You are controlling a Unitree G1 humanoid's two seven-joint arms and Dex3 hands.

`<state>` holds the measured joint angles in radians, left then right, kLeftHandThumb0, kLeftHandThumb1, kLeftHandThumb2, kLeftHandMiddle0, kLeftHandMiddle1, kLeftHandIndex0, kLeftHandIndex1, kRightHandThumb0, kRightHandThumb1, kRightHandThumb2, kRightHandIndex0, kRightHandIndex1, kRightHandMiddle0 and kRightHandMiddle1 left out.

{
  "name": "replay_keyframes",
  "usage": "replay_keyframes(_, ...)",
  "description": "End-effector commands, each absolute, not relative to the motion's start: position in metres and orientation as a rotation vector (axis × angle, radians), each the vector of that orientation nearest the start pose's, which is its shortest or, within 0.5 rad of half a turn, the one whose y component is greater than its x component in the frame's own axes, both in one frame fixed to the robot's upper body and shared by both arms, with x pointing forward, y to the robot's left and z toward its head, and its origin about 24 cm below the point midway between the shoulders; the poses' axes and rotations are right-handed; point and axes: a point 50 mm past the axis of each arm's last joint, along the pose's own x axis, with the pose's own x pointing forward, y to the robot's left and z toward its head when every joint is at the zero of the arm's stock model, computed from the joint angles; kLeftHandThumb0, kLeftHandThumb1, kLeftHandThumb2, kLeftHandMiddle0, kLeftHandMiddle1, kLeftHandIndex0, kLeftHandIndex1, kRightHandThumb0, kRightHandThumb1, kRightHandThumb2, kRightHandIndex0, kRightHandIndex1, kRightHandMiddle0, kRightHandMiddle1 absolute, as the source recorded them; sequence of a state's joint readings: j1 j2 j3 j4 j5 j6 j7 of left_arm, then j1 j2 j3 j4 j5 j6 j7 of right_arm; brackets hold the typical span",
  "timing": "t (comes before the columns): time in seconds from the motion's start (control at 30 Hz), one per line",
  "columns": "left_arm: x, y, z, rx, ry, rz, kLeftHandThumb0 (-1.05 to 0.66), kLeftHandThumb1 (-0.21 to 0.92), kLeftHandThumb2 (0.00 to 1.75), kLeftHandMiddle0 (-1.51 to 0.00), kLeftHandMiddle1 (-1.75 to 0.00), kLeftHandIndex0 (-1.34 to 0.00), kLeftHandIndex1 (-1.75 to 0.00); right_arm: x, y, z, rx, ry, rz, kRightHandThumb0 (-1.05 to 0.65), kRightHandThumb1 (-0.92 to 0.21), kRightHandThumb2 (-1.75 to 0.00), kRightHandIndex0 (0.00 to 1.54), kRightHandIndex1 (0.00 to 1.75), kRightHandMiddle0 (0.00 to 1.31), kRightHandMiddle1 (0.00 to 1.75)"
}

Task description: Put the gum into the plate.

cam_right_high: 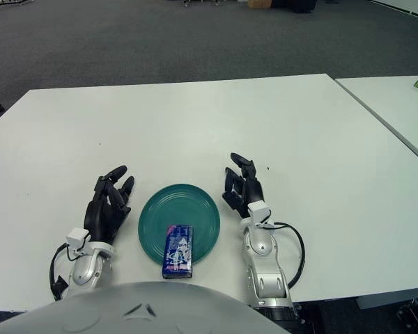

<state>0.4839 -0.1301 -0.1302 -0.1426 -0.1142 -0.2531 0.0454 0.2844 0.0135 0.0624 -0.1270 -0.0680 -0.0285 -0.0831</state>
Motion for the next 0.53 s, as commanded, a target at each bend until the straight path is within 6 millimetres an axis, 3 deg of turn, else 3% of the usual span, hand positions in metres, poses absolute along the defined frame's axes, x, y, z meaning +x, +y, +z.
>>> replay_keyframes(0.0, 0.162, 0.128, 0.010, -0.287, 0.028, 0.126, -0.92, 0.92, 0.90, -0.57, -0.12, -0.25, -1.05, 0.191, -0.159, -0.001, -0.059, 0.203, -0.108, -0.68, -0.92, -0.88, 0.43, 0.02, 0.00, 0.69)
replay_keyframes(0.5, 0.170, 0.119, 0.009, -0.321, 0.003, 0.113, -0.92, 0.92, 0.87, -0.57, -0.13, -0.29, -1.09, 0.197, -0.170, -0.001, -0.053, 0.207, -0.111, -0.68, -0.92, -0.86, 0.44, 0.03, 0.00, 0.65)
